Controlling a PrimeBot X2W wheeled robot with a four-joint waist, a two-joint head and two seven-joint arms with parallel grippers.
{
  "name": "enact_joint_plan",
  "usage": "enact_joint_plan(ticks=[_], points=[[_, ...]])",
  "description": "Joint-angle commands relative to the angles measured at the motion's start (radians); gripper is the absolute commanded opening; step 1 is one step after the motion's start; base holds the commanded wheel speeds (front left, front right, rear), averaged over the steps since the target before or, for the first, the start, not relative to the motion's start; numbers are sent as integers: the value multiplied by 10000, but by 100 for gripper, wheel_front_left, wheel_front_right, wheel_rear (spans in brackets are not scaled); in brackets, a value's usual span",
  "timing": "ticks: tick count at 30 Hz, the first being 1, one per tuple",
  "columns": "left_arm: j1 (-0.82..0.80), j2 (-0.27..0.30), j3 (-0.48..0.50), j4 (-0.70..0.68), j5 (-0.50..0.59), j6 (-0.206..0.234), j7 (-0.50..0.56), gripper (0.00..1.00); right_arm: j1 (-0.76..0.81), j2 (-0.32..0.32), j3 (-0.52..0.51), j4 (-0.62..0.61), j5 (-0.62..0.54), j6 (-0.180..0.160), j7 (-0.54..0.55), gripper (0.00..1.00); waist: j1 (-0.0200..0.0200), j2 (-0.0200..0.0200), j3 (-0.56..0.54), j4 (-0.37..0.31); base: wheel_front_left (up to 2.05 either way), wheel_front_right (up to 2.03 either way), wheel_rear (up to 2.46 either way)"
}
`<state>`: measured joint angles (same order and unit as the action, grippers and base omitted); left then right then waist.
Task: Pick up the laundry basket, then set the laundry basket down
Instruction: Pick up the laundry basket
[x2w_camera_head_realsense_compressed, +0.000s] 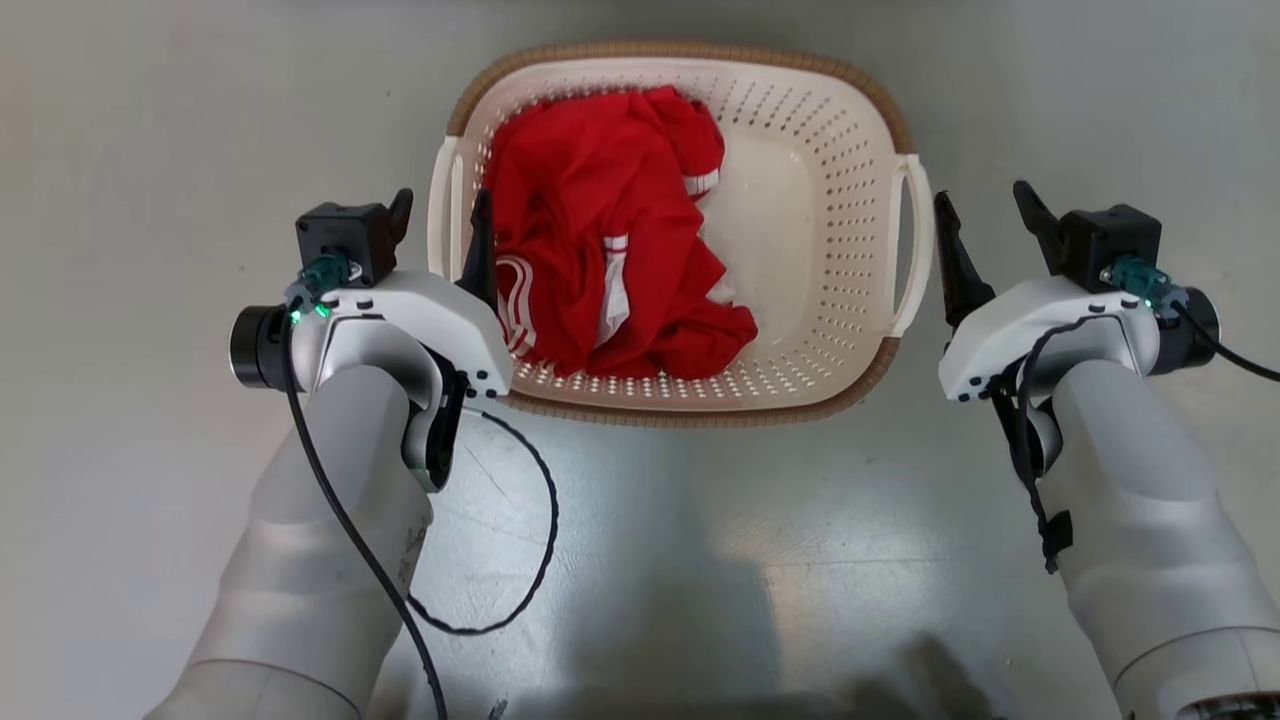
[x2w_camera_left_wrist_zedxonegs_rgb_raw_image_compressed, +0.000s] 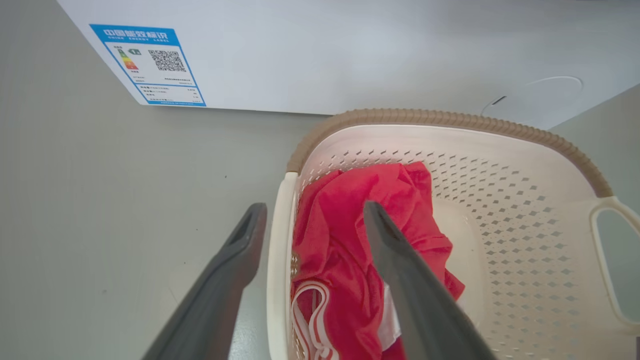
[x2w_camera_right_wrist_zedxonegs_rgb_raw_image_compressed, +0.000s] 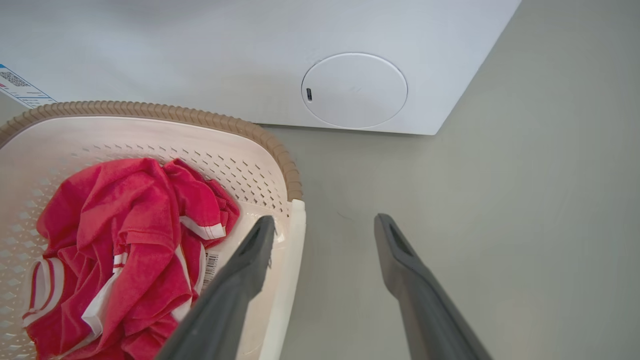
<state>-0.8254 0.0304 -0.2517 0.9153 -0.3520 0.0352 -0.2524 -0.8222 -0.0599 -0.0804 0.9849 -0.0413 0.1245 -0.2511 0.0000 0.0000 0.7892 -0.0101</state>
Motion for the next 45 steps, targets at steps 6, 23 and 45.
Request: enact_joint_plan(ticks=[6,23,45], points=[[-193,198,137,36,-25,132,-93,100,-15,97,262,-38,51,62,-107,100,0,0,362,87,0,0,0],[-1138,198,-86,666,-168,261,-93,100,-686,97,596,306,149,62,-107,100,0,0,1505,146,0,0,0],[-2044,198,-495,2224,-16,183,-93,100,-1409,97,1861,1560,1363,62,-107,100,0,0,1667,110,0,0,0]])
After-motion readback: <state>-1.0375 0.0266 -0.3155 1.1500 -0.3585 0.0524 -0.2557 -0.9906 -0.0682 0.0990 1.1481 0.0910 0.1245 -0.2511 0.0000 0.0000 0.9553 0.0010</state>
